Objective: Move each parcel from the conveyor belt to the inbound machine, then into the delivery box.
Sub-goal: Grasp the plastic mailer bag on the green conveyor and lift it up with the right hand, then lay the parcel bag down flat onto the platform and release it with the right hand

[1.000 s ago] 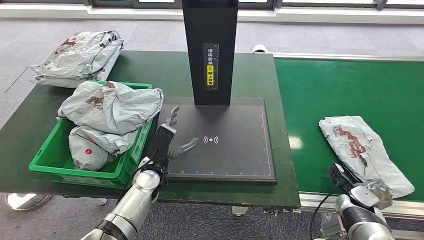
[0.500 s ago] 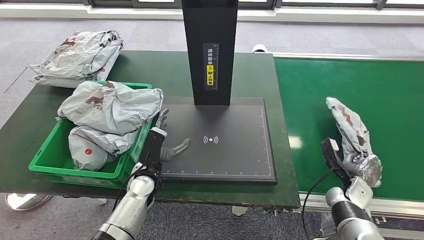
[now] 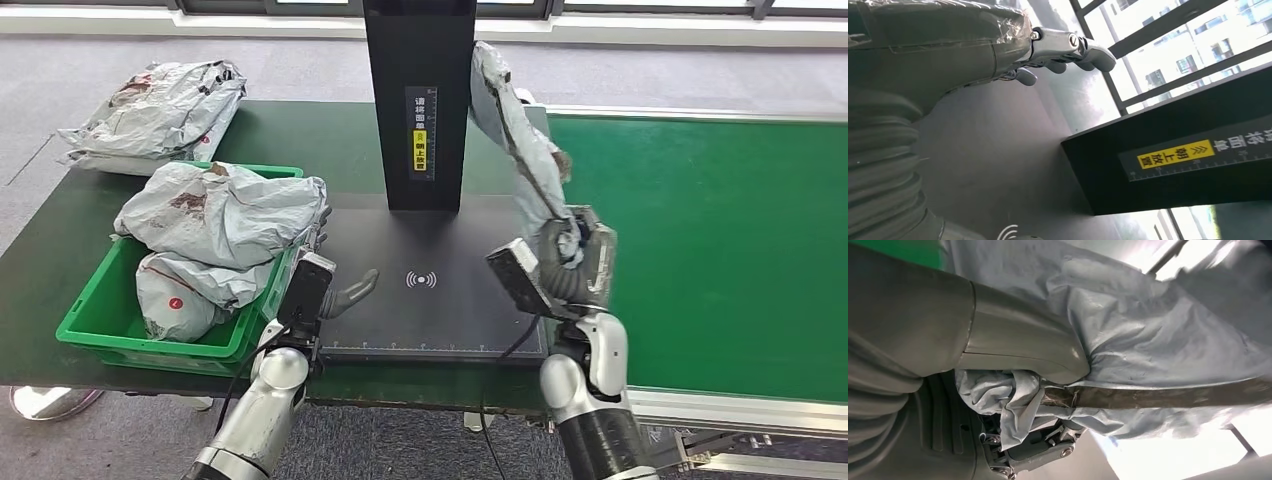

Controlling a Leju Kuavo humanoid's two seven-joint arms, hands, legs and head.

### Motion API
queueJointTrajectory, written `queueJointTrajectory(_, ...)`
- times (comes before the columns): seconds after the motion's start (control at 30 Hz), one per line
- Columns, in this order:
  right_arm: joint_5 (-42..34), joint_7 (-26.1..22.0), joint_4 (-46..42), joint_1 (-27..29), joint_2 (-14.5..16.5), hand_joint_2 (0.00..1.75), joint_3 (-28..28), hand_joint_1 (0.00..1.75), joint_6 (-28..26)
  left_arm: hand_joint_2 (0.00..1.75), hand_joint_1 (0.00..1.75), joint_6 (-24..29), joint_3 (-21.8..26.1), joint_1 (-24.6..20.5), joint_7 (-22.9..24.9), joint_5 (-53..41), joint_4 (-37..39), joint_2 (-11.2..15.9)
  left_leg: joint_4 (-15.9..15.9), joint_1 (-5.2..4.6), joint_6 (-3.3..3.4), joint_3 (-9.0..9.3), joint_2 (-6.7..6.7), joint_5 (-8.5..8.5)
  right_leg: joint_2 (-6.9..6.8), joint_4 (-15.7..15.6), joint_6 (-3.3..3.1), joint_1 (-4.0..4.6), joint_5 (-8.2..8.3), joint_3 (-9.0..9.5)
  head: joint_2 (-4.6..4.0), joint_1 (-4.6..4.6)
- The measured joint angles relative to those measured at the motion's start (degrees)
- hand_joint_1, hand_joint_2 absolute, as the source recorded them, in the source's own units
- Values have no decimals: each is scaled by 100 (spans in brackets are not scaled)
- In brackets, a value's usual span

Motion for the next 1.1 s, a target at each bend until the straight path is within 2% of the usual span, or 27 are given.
queueJointTrajectory(0.1, -479, 60, -58, 178, 9, 175, 804, 175, 344, 175, 0, 1, 0, -43, -12, 11, -10, -5, 1, 0, 0, 0, -7, -1, -4, -1, 1, 0, -1, 0, 1, 0)
queueJointTrajectory(0.23, -697, 58, -58, 268, -16, 175, 1323, 170, 553, 175, 0, 1, 0, -53, -20, 26, -14, -3, 1, 0, 1, -2, -7, -1, -7, -1, 1, -1, -1, 0, 1, 1)
queueJointTrajectory(0.27, -739, 32, -58, 282, -30, 175, 1406, 142, 694, 175, 0, 2, 0, -56, -27, 32, -14, -3, 1, -1, 1, -2, -5, -1, -6, -1, 1, -1, -1, 0, 1, 1)
queueJointTrajectory(0.37, -924, 5, -46, 345, -79, 175, 1658, 24, 1357, 175, 0, 31, 0, -68, -84, 68, -13, 2, 2, -1, 1, -2, -4, -1, -6, -1, 1, -1, -1, 0, 1, 1)
queueJointTrajectory(0.4, -977, 72, -27, 356, -98, 175, 1747, 10, 1625, 175, 0, 48, 0, -73, -105, 89, -13, 5, 2, -2, 1, -2, -4, -1, -6, -1, 1, 0, -1, 0, 1, 1)
queueJointTrajectory(0.5, -1062, 295, 83, 362, -165, 175, 1962, 5, 2131, 175, 0, 90, 0, -90, -145, 143, -12, 15, 1, -2, 0, -2, -7, -1, -7, -1, 1, 1, -1, 0, 1, 0)
queueJointTrajectory(0.57, -1080, 349, 155, 356, -203, 175, 2047, 0, 2214, 175, 0, 99, 0, -98, -156, 157, -12, 20, 1, -2, 0, -3, -8, -1, -7, -1, 1, 1, -1, 0, 1, 0)
queueJointTrajectory(0.7, -1051, 668, 280, 343, -293, 175, 2138, 0, 2487, 175, 0, 192, 0, -101, -180, 264, -14, 22, 2, -2, 1, -2, -6, -1, -7, -1, 1, 1, -1, 0, 0, 0)
queueJointTrajectory(0.77, -1030, 811, 320, 392, -369, 175, 2150, 0, 2428, 175, 0, 382, 0, -75, -234, 350, -50, 30, 2, -2, 1, -3, -9, -1, -8, -1, 1, 0, -1, 1, 0, 1)
queueJointTrajectory(0.9, -1227, 637, 206, 561, -527, 175, 2062, 0, 1745, 175, 0, 971, 16, 106, -397, 450, -296, 58, 2, -2, 0, -3, -7, -4, -7, -1, 1, -1, -1, 0, 0, 1)
queueJointTrajectory(1.0, -1655, 134, -106, 741, -566, 175, 1819, 0, 850, 175, 0, 1389, 31, 271, -460, 219, -492, 75, 3, -4, -1, -2, -9, -8, -6, -2, 1, 0, -5, -1, 0, 0)
queueJointTrajectory(1.1, -2277, -481, -399, 902, -556, 175, 1532, 0, 91, 175, 0, 1487, -21, 313, -418, -265, -502, 92, 3, -4, -1, -2, -11, -11, -7, -3, 3, 0, -9, -1, 0, 0)
